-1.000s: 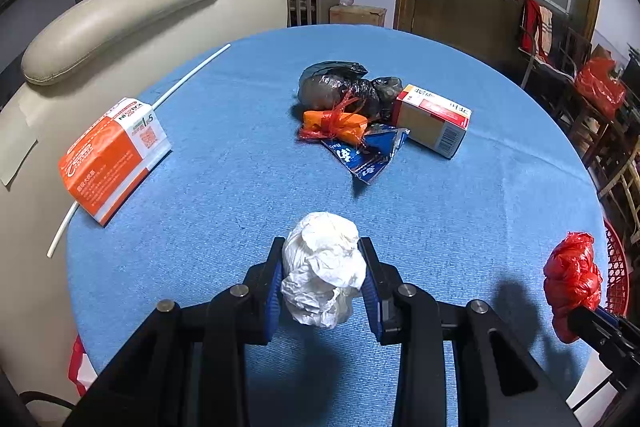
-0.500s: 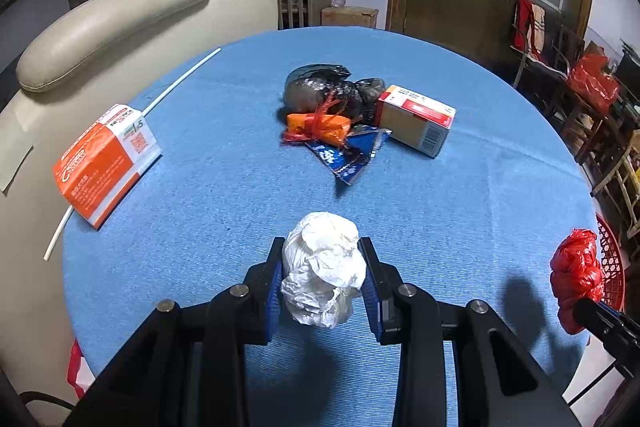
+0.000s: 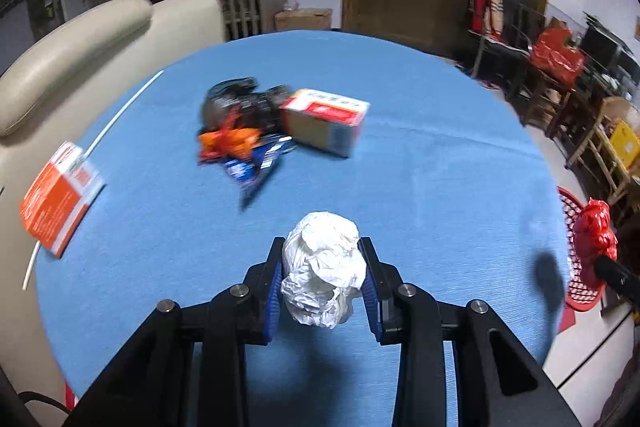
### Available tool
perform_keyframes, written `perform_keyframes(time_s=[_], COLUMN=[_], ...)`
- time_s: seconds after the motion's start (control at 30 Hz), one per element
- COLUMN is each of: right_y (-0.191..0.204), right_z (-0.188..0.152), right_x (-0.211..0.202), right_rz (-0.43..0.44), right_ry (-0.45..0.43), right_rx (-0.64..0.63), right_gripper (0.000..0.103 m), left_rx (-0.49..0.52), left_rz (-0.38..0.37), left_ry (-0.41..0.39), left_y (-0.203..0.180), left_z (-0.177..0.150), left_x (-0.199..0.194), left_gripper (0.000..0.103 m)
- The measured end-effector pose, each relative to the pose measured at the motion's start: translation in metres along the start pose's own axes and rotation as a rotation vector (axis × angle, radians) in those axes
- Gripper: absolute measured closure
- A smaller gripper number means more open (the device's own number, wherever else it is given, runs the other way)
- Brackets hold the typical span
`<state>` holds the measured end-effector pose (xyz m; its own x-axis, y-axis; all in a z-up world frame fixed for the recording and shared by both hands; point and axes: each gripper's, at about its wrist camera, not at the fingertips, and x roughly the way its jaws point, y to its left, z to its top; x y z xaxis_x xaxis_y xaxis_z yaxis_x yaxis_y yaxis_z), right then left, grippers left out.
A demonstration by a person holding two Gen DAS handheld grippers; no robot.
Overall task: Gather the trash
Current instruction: 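Drop the red bag in the basket with the right tool while the left carries foil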
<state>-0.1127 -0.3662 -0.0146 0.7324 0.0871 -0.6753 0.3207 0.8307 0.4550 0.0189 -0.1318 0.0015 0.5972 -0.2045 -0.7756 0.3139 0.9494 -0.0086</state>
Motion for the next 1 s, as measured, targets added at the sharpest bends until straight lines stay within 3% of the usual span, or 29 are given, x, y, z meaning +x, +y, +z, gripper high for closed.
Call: perform_keyframes(time_s=[0.4, 0.8, 0.9, 0.97, 1.0], right_y=[-0.112, -0.161, -0.169, -0.173, -0.174], right_z=[0.034, 0.037, 0.034, 0.034, 0.034], right_x=[-0.028, -0.024, -0.021, -0.019, -0.021], right_rz=[-0.184, -0.265, -0.274, -0.278, -0.274], right_ry=[-0.086, -0.073, -0.046, -0.035, -0.04], right_rx=[0.155, 0.224, 0.248, 0.252, 0.257], right_gripper=[0.063, 0.063, 0.057, 0.033, 0.033], left_rx=[0.124, 0.217, 0.231, 0.241, 0.246], left_rz=[-0.08, -0.133, -0.145, -0.153, -0.16], left_ry=[-0.018, -0.024, -0.022, -0.021, -0.019], left_y=[-0.077, -0.132, -0.143, -0.15, -0.155], left_z=[0.013, 0.019, 0.02, 0.021, 0.021], left_x=[-0.005, -0.004, -0.002, 0.0, 0.0], left_gripper=[0.067, 0.067, 0.067, 0.067, 0.067])
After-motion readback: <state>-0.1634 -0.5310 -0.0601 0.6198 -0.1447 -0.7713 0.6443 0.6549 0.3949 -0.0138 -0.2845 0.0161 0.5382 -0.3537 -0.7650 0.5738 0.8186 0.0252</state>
